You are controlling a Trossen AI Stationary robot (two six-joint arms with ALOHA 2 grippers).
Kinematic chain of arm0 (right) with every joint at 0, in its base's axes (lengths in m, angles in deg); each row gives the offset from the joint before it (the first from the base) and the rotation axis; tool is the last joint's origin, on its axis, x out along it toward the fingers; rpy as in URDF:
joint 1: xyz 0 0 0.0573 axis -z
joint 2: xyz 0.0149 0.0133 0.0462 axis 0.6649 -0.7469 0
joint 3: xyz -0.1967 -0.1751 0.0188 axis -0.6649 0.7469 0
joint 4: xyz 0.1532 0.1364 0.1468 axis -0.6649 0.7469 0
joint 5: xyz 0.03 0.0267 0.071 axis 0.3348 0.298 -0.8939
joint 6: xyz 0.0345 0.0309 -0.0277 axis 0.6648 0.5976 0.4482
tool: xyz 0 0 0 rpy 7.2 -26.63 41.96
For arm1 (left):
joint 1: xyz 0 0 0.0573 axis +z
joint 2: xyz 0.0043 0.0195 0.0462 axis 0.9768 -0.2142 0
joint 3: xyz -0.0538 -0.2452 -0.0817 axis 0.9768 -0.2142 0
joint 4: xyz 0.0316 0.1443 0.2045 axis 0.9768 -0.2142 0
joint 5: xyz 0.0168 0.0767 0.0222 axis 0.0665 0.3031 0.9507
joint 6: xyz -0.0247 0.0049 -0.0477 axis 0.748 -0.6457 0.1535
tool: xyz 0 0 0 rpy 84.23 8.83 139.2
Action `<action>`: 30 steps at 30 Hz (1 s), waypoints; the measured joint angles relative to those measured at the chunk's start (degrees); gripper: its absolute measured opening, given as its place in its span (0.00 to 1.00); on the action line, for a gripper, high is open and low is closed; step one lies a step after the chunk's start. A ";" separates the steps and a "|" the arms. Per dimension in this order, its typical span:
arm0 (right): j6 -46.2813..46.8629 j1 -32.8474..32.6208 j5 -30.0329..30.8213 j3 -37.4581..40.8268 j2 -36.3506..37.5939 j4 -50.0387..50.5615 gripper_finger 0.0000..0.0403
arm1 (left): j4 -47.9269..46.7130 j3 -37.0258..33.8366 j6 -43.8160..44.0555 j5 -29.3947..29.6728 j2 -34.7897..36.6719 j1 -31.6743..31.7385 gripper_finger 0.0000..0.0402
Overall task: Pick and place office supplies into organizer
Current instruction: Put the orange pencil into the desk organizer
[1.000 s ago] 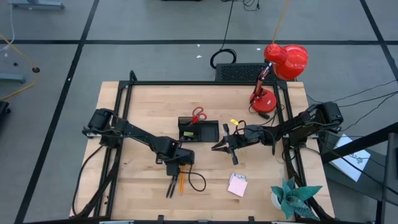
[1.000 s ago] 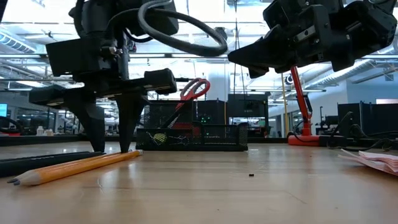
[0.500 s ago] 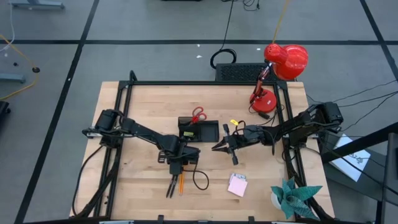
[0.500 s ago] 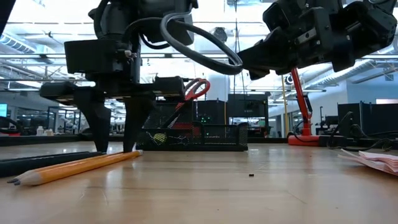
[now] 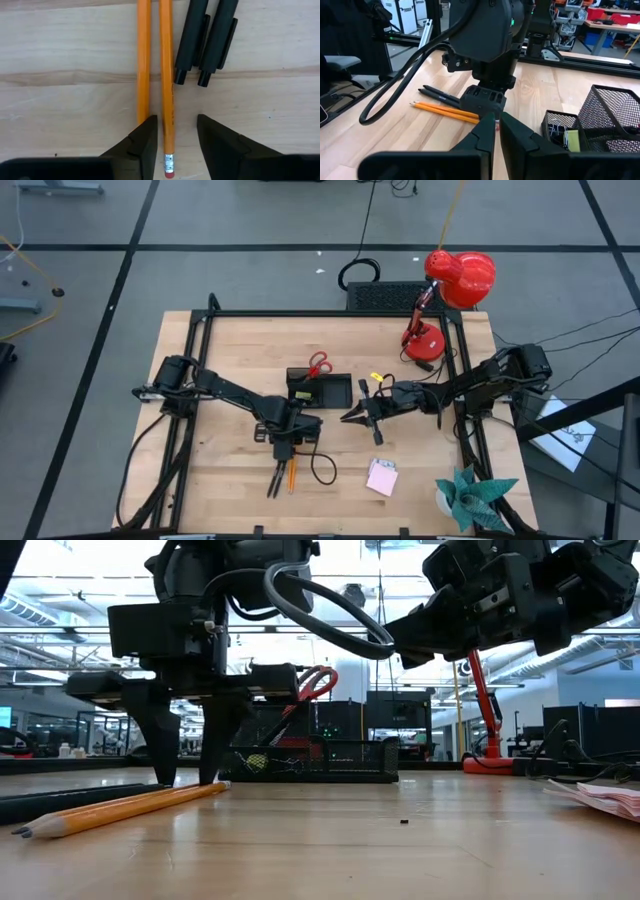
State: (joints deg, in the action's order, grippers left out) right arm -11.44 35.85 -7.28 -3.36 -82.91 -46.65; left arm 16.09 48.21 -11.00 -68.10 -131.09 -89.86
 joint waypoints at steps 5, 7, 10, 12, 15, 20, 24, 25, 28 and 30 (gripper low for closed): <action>0.00 0.00 0.00 0.00 0.00 -0.07 0.05 | -0.58 -0.07 0.02 -0.23 0.00 -0.02 0.23; 0.00 0.00 0.00 0.00 0.00 -0.09 0.05 | -0.58 -0.07 0.09 -0.23 0.00 -0.04 0.18; 0.01 0.00 0.00 0.00 0.00 -0.09 0.05 | -0.44 -0.06 0.17 -0.26 0.00 -0.04 0.11; 0.00 0.00 0.00 0.00 0.00 -0.09 0.05 | -0.44 -0.04 0.17 -0.26 0.00 -0.04 0.06; 0.00 0.00 0.00 0.00 0.00 -0.09 0.05 | -0.48 -0.04 0.45 -0.15 0.02 -0.04 0.02; 0.01 0.00 0.00 0.00 0.00 -0.09 0.05 | -0.51 -0.07 1.94 1.25 0.02 -0.12 0.05; 0.00 0.00 0.00 0.00 0.00 -0.09 0.05 | -0.47 -0.07 3.54 2.55 0.09 -0.24 0.08; 0.00 0.00 0.00 0.00 0.00 -0.09 0.05 | -0.40 -0.11 3.69 2.61 0.53 -0.24 0.08; 0.01 0.00 0.00 0.00 0.00 -0.07 0.05 | -0.36 -0.19 3.93 3.09 1.71 -0.50 0.07; 0.00 0.00 -0.02 0.00 0.00 -0.07 0.05 | -0.39 -0.31 3.86 3.29 2.54 -0.67 0.05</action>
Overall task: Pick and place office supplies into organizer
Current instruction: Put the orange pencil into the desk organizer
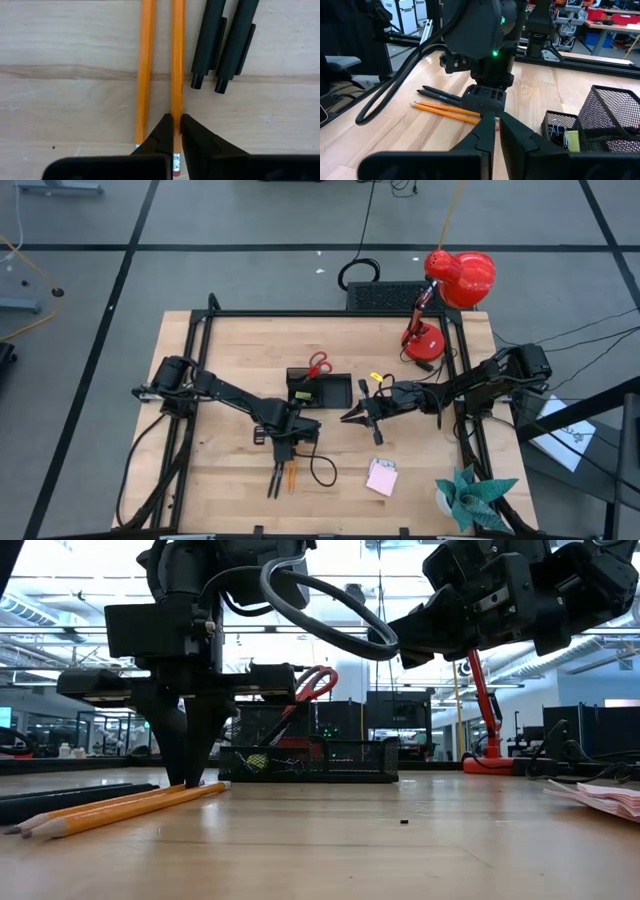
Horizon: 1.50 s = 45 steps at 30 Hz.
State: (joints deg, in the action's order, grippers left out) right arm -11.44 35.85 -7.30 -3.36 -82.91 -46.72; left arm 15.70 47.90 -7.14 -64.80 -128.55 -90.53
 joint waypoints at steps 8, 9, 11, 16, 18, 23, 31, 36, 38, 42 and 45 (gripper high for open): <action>0.00 0.00 0.00 0.00 0.00 -0.02 0.05 | -0.20 -0.06 2.57 10.27 2.36 -0.45 0.07; 0.01 0.00 0.01 0.00 0.00 -0.04 0.05 | -0.36 -0.06 2.59 10.47 2.45 -0.47 0.07; 0.00 -0.02 0.00 0.00 0.00 -0.02 0.05 | -0.88 -0.04 2.83 11.04 3.01 -0.67 0.07; 0.02 -0.01 0.00 0.00 0.00 0.12 0.05 | -2.41 0.09 5.11 18.02 3.56 -1.52 0.05; 0.02 0.00 0.00 0.00 0.00 0.31 0.05 | -3.14 0.10 6.17 22.73 4.11 -1.99 0.04; 0.02 0.00 0.02 0.00 0.00 0.49 0.05 | -4.86 0.11 7.20 30.58 7.31 -2.71 0.05; 0.02 -0.02 0.00 0.01 0.00 1.22 0.05 | -5.27 0.13 5.56 39.22 16.21 -4.56 0.05; 0.02 0.00 0.02 0.02 0.00 1.38 0.05 | -3.47 0.16 -0.98 52.79 21.23 -4.13 0.04; 0.18 -0.01 0.02 0.02 0.00 1.38 0.05 | -2.87 0.22 -3.59 57.51 22.46 -3.00 0.04; 0.44 -0.02 0.02 0.02 0.00 1.25 0.05 | -2.77 0.59 -4.13 60.19 23.94 -0.08 0.05; 0.46 -0.01 0.02 0.02 0.00 1.25 0.05 | -2.70 0.59 -5.06 62.87 24.38 2.02 0.06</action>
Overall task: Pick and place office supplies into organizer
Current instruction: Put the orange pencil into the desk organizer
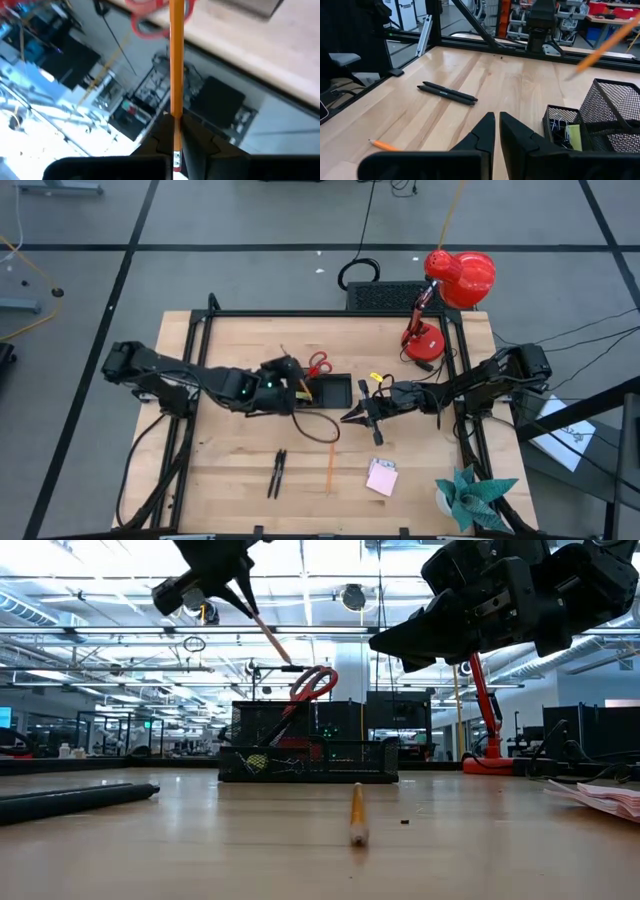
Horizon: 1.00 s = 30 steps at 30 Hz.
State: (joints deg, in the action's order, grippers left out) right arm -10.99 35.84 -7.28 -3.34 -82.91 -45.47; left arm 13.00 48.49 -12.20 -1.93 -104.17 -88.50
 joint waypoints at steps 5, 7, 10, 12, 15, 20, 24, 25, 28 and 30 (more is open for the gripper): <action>-0.02 0.00 0.00 0.00 0.00 0.09 0.05 | -0.60 0.00 -0.35 2.04 0.05 3.65 0.06; 0.00 0.01 0.00 0.00 0.00 0.34 0.05 | -1.52 0.00 -0.32 2.79 0.05 5.18 0.06; -0.02 0.00 0.00 0.00 0.01 0.55 0.05 | -2.00 0.00 -0.64 3.20 0.05 7.38 0.06; 0.00 -0.01 0.00 0.00 0.00 0.81 0.05 | -1.99 0.00 -1.30 3.16 0.05 8.69 0.06; -0.02 0.00 0.00 0.00 0.00 0.88 0.05 | -3.47 0.02 -1.26 1.98 0.05 10.03 0.06; -0.02 0.00 0.00 0.00 0.00 0.93 0.05 | -7.07 0.04 -1.73 -0.12 -1.11 10.98 0.06; -0.03 -0.01 0.01 0.00 0.00 1.22 0.05 | -7.35 0.15 -3.44 -0.15 -1.56 11.74 0.06; -0.05 -0.01 0.05 0.00 0.00 1.20 0.05 | -7.41 0.07 -3.84 -0.30 -1.76 11.91 0.06; -0.07 0.01 0.11 0.00 0.00 1.20 0.05 | -7.22 0.17 -6.16 -0.32 -2.41 12.55 0.06; -0.09 0.01 0.15 0.00 0.00 1.02 0.05 | -7.26 0.06 -7.16 -0.55 -3.01 13.08 0.06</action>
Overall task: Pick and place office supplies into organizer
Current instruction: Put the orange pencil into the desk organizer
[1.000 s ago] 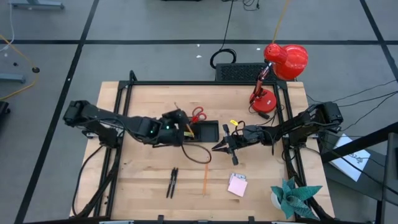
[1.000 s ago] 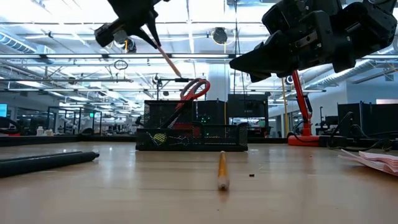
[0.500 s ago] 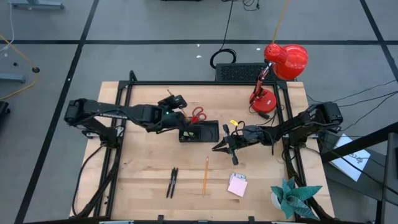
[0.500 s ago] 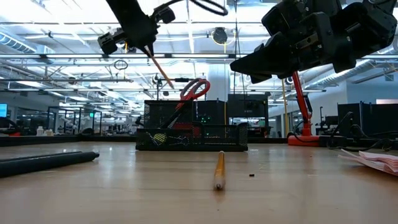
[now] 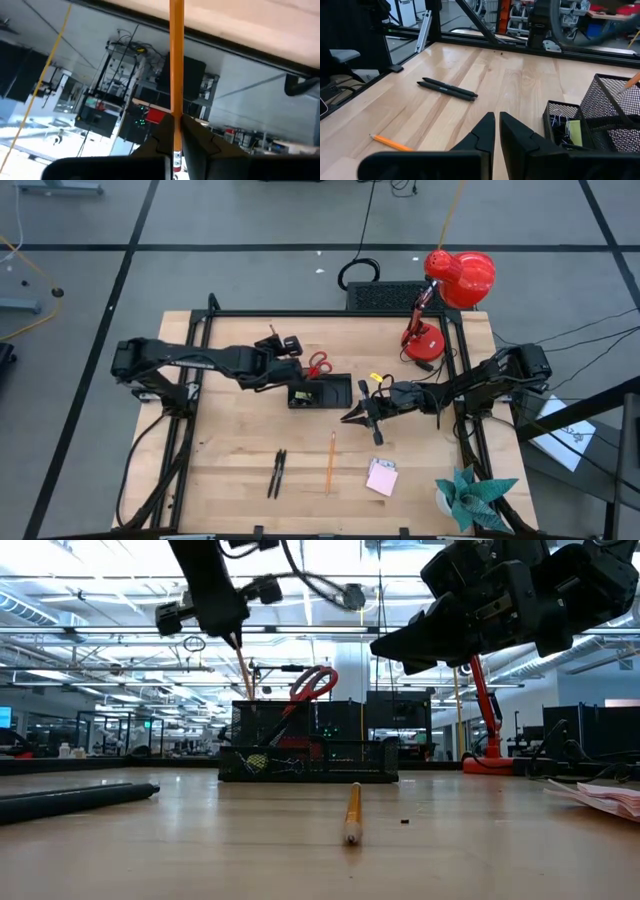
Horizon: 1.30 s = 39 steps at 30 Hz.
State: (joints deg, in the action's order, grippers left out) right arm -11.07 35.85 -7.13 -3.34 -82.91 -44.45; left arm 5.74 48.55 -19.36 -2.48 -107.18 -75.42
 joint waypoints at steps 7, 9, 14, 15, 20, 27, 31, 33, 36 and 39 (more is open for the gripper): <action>-0.11 0.00 0.31 -0.02 0.00 -0.62 0.05 | 4.79 0.05 -5.34 0.68 -3.69 1.14 0.06; -0.14 0.00 0.31 0.00 0.00 -0.67 0.05 | 5.15 -0.01 -6.33 0.67 -4.97 1.15 0.06; -0.35 0.11 0.51 -0.02 0.00 -0.56 0.05 | 6.42 -0.02 -9.79 1.35 -7.63 0.81 0.06; -0.37 0.11 1.27 -0.02 0.00 -0.38 0.05 | 6.62 -0.02 -10.09 1.51 -8.00 0.65 0.06; -1.11 0.11 4.39 -0.02 0.00 0.30 0.05 | 6.00 0.03 -11.84 0.58 -8.00 -0.14 0.06; -2.88 0.13 4.49 -0.02 0.00 0.18 0.05 | 4.66 0.01 -13.53 -0.63 -8.92 -1.07 0.06; -2.95 0.13 4.59 -0.02 0.00 -0.16 0.05 | 5.42 0.07 -13.92 0.83 -10.65 -1.06 0.06; -2.95 0.13 4.59 -0.02 0.00 -0.19 0.05 | 6.25 0.05 -13.71 2.26 -11.94 -1.00 0.06; -2.95 0.13 4.59 -0.02 0.00 0.00 0.05 | 7.66 0.05 -12.86 3.53 -13.07 -1.02 0.06; -2.93 0.11 4.57 -0.02 0.00 0.58 0.05 | 9.51 0.04 -11.26 4.10 -13.64 -1.15 0.06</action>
State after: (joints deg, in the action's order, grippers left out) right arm -14.00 35.96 -2.56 -3.36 -82.91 -43.87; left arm 15.26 48.59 -30.62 1.62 -120.82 -76.57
